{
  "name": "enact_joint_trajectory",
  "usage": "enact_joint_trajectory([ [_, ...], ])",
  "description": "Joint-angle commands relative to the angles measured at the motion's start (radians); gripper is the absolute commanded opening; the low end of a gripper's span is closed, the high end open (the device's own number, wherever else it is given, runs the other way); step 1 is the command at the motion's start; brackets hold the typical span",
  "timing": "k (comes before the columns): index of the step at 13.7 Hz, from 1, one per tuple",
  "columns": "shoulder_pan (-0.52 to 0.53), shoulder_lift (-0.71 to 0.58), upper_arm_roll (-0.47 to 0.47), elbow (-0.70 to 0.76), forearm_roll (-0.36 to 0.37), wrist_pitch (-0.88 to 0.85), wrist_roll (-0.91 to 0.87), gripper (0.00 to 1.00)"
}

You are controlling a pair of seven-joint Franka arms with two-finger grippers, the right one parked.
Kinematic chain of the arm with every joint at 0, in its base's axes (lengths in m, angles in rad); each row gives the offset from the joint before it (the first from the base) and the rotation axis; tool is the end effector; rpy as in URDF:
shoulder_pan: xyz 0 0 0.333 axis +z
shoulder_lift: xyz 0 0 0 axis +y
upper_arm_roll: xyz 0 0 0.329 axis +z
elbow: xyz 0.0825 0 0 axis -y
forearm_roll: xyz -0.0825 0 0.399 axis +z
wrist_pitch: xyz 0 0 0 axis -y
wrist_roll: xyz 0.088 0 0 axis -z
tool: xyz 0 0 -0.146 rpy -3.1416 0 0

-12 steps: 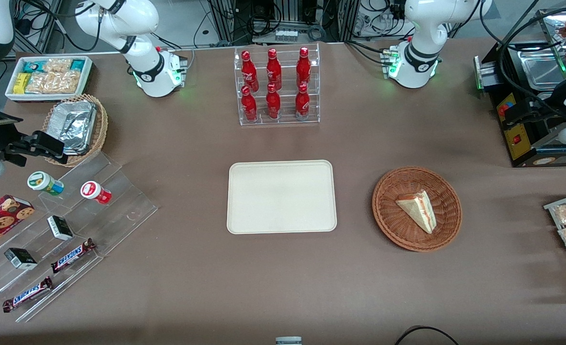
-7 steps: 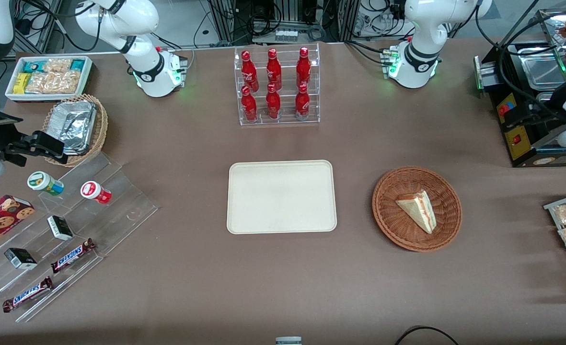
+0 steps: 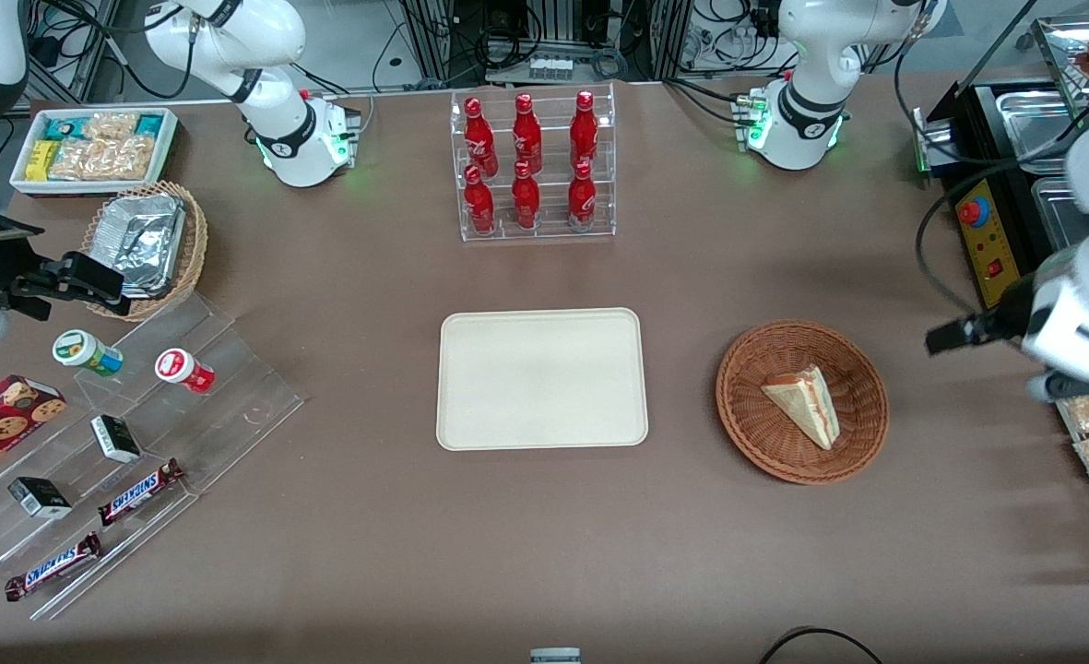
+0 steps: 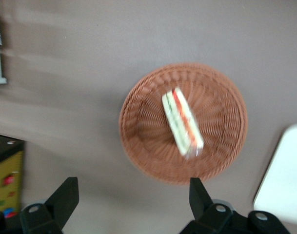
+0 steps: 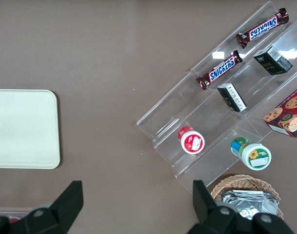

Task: Place sandwich from basket to tray
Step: 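Move the left gripper over the sandwich in the wicker basket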

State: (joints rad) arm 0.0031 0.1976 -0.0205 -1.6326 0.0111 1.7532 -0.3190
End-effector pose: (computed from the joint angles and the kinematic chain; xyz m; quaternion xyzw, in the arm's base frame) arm 0.6287 -0.0087 0.4645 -0.9881 -0.1490 0.0374 0.0098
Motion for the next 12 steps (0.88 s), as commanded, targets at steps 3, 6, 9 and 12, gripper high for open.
enact_joint_trajectory([
  [3,-0.084,-0.001,0.005,-0.226,0.003,0.283,-0.396,1.00],
  [6,-0.143,0.031,0.007,-0.303,0.013,0.390,-0.535,1.00],
  [9,-0.166,0.023,0.011,-0.380,0.066,0.454,-0.612,1.00],
  [12,-0.167,0.023,0.011,-0.453,0.072,0.534,-0.631,1.00],
])
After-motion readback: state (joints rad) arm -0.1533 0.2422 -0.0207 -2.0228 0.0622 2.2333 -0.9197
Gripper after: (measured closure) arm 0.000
